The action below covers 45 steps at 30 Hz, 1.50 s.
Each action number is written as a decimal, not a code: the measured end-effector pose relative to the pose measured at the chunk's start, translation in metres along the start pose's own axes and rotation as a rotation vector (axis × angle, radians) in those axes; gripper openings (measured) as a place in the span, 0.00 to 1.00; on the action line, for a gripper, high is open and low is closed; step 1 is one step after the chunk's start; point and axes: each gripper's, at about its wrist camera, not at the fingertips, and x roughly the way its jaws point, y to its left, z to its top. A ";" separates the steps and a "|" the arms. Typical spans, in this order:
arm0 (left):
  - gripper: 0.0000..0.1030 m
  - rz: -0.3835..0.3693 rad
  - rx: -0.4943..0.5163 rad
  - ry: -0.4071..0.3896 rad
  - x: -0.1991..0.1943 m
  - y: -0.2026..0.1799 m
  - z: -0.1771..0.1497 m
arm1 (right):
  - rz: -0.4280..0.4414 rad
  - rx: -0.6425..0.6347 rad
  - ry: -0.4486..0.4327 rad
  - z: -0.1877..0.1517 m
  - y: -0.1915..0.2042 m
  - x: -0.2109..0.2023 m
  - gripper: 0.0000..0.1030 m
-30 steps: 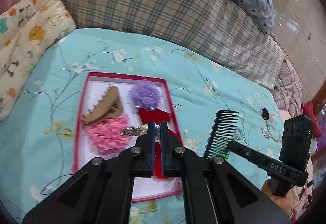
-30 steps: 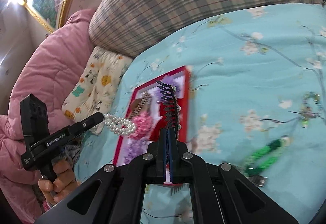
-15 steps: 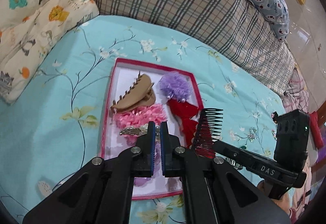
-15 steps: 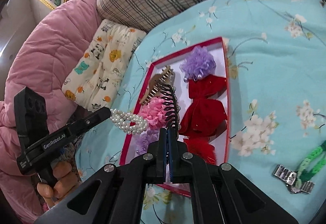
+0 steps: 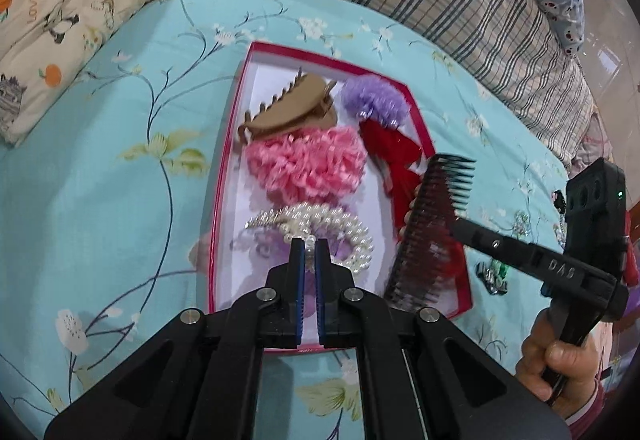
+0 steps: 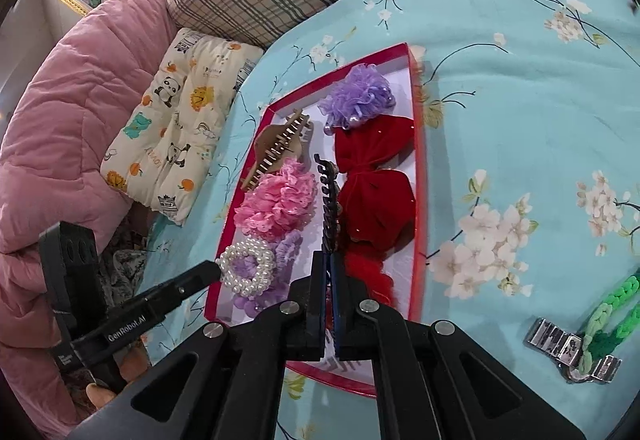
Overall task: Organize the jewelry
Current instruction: 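Carry the pearl bracelet and black comb into the tray and lower them, then open both tools and withdraw toward the green clip and beaded bracelet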
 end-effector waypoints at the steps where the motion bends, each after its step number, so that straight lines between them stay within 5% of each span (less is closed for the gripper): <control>1: 0.03 0.002 0.000 0.006 0.001 0.000 -0.002 | -0.002 0.001 -0.001 -0.001 -0.001 -0.001 0.01; 22: 0.03 0.058 0.019 0.053 0.008 -0.002 -0.008 | -0.050 0.022 0.008 -0.005 -0.009 -0.005 0.09; 25: 0.11 0.058 0.017 0.059 0.006 -0.003 -0.009 | -0.059 0.023 0.002 -0.006 -0.008 -0.008 0.14; 27: 0.20 0.074 0.022 0.056 0.004 -0.005 -0.009 | -0.060 0.028 -0.007 -0.006 -0.008 -0.012 0.34; 28: 0.26 0.081 0.028 0.050 0.001 -0.006 -0.010 | -0.054 0.030 -0.011 -0.006 -0.008 -0.014 0.37; 32: 0.39 0.097 0.046 0.023 -0.009 -0.012 -0.010 | -0.050 0.030 -0.035 -0.007 -0.011 -0.026 0.37; 42: 0.40 0.045 0.106 0.007 -0.017 -0.047 -0.007 | -0.143 0.079 -0.107 -0.019 -0.054 -0.079 0.37; 45: 0.46 0.026 0.132 0.005 -0.017 -0.063 -0.010 | -0.183 0.125 -0.131 -0.025 -0.077 -0.098 0.37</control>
